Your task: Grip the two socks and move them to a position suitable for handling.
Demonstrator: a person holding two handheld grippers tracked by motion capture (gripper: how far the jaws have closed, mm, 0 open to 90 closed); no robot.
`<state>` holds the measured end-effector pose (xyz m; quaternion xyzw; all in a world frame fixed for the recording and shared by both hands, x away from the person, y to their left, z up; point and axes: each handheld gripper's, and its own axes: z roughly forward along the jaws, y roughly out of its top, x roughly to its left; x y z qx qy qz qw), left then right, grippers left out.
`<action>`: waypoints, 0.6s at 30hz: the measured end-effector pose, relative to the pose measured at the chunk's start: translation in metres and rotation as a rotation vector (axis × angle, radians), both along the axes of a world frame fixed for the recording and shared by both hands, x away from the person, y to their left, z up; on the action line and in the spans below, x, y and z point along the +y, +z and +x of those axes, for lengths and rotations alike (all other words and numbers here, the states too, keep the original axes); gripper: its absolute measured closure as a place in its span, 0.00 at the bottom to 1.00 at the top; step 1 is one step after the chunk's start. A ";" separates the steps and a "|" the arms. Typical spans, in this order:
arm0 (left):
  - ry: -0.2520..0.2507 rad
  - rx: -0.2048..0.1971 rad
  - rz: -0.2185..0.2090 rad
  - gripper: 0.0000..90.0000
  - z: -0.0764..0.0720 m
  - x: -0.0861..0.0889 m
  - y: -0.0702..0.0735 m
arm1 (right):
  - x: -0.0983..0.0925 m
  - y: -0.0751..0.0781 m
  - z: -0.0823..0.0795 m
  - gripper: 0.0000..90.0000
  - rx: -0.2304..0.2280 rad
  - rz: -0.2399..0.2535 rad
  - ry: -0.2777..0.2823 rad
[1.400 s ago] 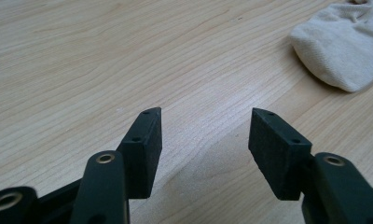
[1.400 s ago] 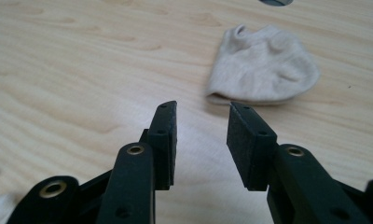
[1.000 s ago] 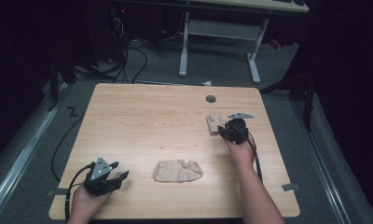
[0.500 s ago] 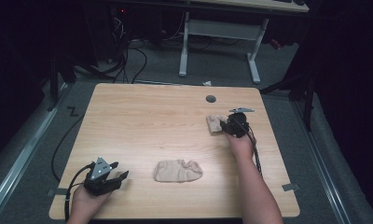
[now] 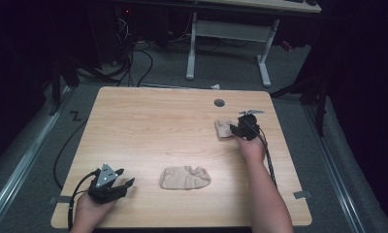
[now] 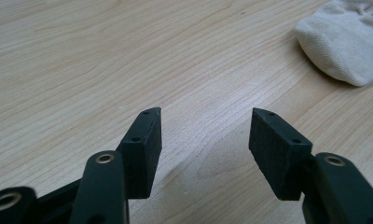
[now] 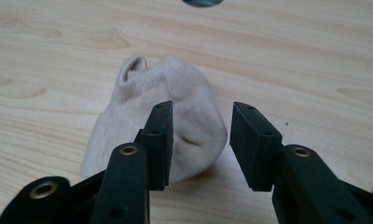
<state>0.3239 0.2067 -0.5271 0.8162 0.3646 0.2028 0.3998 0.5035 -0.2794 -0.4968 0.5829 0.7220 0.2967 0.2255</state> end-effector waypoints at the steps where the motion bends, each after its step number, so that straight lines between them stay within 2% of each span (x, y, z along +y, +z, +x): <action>1: 0.000 0.000 0.001 0.50 0.000 0.000 0.000 | 0.000 0.000 0.000 0.67 0.000 0.000 0.000; 2: 0.000 -0.002 -0.001 0.50 0.000 0.000 0.000 | -0.001 -0.001 0.002 0.67 0.011 0.030 -0.013; 6: 0.004 -0.002 -0.007 0.50 0.000 0.002 0.000 | -0.003 -0.006 0.004 0.72 0.036 0.048 -0.021; 9: 0.005 0.000 -0.009 0.50 0.000 0.003 0.001 | -0.003 -0.008 0.003 0.90 0.042 0.061 -0.019; 10: 0.005 -0.001 -0.009 0.50 0.000 0.003 0.001 | -0.001 -0.006 0.001 0.96 0.036 0.048 -0.013; 18: 0.000 0.000 -0.004 0.50 0.000 0.001 0.001 | 0.009 0.001 -0.007 0.97 0.002 0.029 0.029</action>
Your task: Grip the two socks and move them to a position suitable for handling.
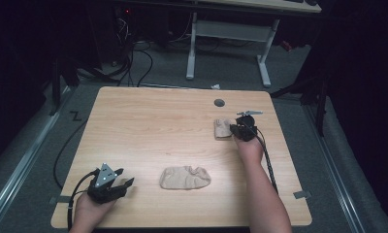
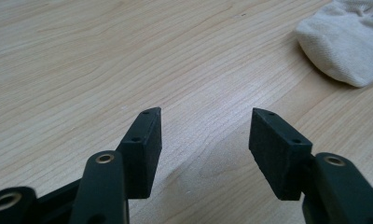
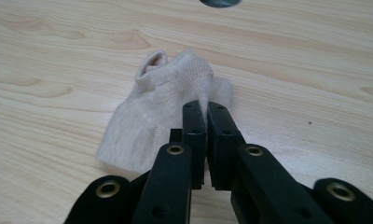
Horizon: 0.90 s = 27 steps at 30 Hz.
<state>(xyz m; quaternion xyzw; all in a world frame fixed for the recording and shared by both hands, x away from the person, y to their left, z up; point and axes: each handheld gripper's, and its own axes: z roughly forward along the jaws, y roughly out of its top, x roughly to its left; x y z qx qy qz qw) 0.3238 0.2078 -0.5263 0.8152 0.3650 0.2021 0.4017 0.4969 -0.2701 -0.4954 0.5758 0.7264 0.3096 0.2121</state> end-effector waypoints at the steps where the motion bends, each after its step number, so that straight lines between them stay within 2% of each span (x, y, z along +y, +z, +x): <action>1: 0.002 -0.003 -0.003 0.50 0.000 -0.001 0.000 | 0.002 0.002 -0.003 0.97 -0.010 -0.004 0.012; 14: -0.010 -0.004 -0.009 0.49 -0.001 -0.003 0.001 | 0.031 0.035 -0.041 0.97 -0.093 -0.026 0.115; 15: -0.011 -0.003 -0.009 0.49 -0.001 -0.003 0.001 | 0.034 0.038 -0.046 0.97 -0.112 -0.017 0.117; 20: -0.017 -0.002 -0.010 0.50 -0.002 -0.003 0.001 | 0.044 0.045 -0.060 0.97 -0.129 -0.015 0.146; 27: -0.016 -0.001 -0.009 0.49 -0.001 -0.004 0.001 | 0.060 0.053 -0.069 0.97 -0.155 0.016 0.191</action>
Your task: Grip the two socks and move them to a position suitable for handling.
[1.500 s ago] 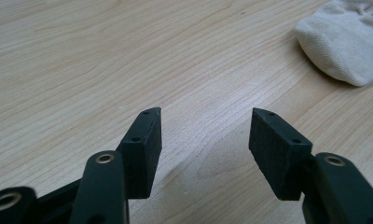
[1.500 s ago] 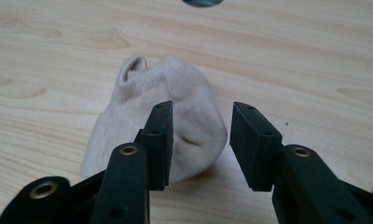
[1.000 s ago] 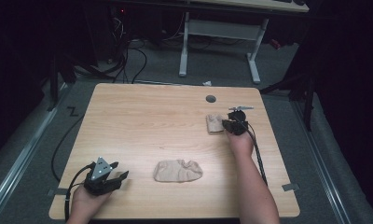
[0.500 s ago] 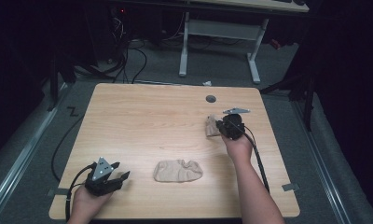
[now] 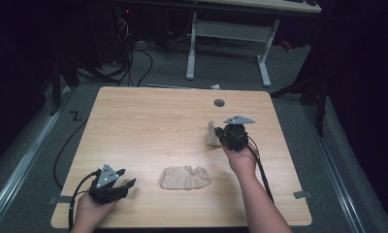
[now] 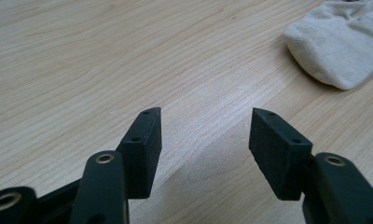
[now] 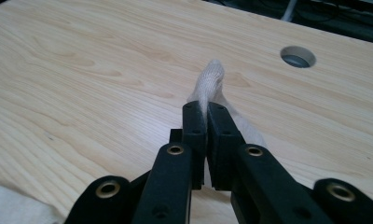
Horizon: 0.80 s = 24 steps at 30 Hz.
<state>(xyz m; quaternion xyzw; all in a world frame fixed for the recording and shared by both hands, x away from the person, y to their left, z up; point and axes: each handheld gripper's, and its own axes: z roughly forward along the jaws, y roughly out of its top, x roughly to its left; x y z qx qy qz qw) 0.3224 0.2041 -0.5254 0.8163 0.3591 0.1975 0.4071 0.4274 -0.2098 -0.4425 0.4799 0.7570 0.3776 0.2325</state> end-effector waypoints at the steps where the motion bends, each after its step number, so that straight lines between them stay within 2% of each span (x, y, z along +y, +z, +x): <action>1: 0.000 0.000 0.000 0.49 0.000 0.000 0.000 | 0.004 0.000 -0.001 0.97 -0.002 0.001 0.008; 11: 0.002 -0.004 -0.005 0.49 0.000 0.001 0.001 | 0.059 0.008 -0.006 0.97 -0.032 0.054 0.125; 15: 0.003 -0.005 -0.004 0.49 0.000 0.002 0.001 | 0.087 0.017 -0.007 0.97 -0.054 0.079 0.189; 17: 0.004 -0.006 -0.006 0.49 0.000 0.003 0.001 | 0.104 0.027 -0.011 0.97 -0.080 0.106 0.239; 21: 0.007 -0.008 -0.012 0.49 0.000 0.004 0.002 | 0.111 0.029 -0.014 0.97 -0.092 0.111 0.257; 24: 0.005 -0.006 -0.010 0.49 0.000 0.005 0.003 | 0.103 0.019 -0.011 0.97 -0.056 0.104 0.227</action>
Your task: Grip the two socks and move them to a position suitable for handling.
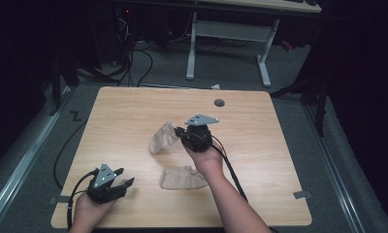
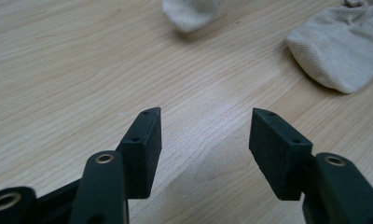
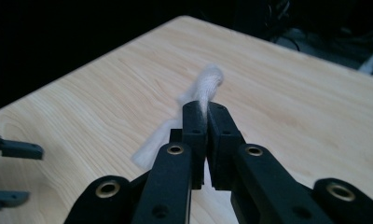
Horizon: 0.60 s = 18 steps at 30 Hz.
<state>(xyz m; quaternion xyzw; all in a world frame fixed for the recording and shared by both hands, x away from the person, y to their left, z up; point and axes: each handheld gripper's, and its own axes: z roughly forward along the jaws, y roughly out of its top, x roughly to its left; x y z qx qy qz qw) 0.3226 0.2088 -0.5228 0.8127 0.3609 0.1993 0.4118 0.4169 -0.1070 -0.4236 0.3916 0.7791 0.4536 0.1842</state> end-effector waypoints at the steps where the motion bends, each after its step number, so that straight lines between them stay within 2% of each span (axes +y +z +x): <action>1: 0.000 0.000 0.000 0.50 0.000 0.000 0.000 | -0.005 -0.005 0.001 0.97 0.012 -0.008 -0.016; 5: 0.000 0.000 0.002 0.50 0.000 -0.002 -0.001 | -0.030 -0.028 0.004 0.97 0.069 -0.037 -0.080; 6: -0.001 0.000 0.003 0.50 0.000 -0.002 -0.001 | -0.042 -0.037 0.004 0.97 0.092 -0.045 -0.106; 7: -0.004 0.006 0.000 0.50 0.001 -0.003 -0.001 | -0.042 -0.037 0.004 0.97 0.092 -0.045 -0.106; 8: -0.005 0.009 0.002 0.50 0.001 -0.003 -0.001 | -0.055 -0.047 0.003 0.97 0.119 -0.049 -0.137; 9: -0.006 0.011 -0.001 0.50 0.001 -0.004 -0.001 | -0.055 -0.047 0.003 0.97 0.119 -0.049 -0.137; 13: -0.006 0.016 -0.022 0.50 0.002 -0.005 0.000 | -0.076 -0.065 0.000 0.97 0.156 -0.071 -0.169; 18: 0.008 0.035 -0.048 0.51 0.010 -0.017 0.003 | -0.083 -0.079 0.000 0.96 0.183 -0.106 -0.169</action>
